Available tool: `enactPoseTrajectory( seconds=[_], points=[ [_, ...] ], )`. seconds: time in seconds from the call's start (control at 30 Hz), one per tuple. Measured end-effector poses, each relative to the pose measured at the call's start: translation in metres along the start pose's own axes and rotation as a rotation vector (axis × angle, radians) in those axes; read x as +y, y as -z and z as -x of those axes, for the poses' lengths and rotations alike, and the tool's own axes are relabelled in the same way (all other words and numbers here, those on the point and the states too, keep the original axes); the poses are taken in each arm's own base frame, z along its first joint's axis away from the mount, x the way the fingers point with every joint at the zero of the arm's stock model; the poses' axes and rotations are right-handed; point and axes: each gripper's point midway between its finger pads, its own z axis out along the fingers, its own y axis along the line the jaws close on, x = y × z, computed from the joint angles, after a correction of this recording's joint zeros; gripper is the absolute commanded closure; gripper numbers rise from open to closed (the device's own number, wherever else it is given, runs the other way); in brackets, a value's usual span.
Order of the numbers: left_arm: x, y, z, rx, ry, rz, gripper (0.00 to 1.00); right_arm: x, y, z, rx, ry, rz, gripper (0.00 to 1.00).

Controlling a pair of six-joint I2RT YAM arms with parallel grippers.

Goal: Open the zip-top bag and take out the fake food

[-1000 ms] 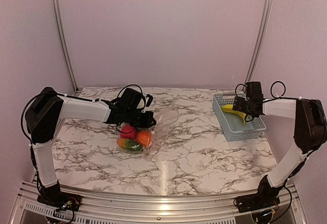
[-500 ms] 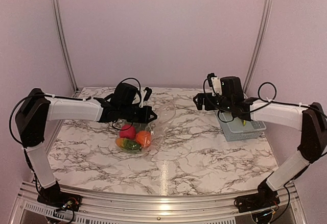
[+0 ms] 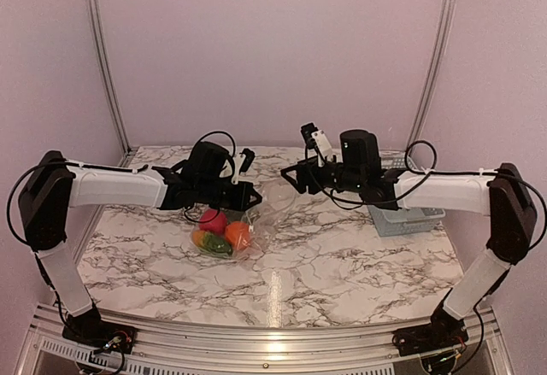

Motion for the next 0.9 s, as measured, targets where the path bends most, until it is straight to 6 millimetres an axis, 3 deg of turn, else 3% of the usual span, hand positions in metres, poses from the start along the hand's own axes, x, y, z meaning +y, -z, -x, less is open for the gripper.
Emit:
enactPoseTrajectory(
  seconds=[0.13, 0.3, 0.57, 0.77, 0.9],
  points=[
    [-0.001, 0.004, 0.001, -0.007, 0.001, -0.001, 1.00, 0.008, -0.020, -0.027, 0.062, 0.003, 0.044, 0.53],
    [-0.004, 0.009, 0.006, -0.030, 0.013, -0.015, 1.00, 0.018, -0.041, -0.064, 0.134, 0.010, 0.084, 0.57],
    [0.000, 0.023, 0.016, -0.079, 0.069, -0.034, 1.00, 0.035, -0.051, -0.102, 0.165, 0.075, 0.142, 0.54],
    [0.007, 0.031, 0.023, -0.110, 0.108, -0.040, 1.00, 0.034, -0.058, -0.128, 0.192, 0.106, 0.156, 0.50],
    [0.001, 0.031, 0.021, -0.094, 0.105, -0.079, 0.87, 0.035, -0.059, -0.139, 0.183, 0.120, 0.178, 0.43]
  ],
)
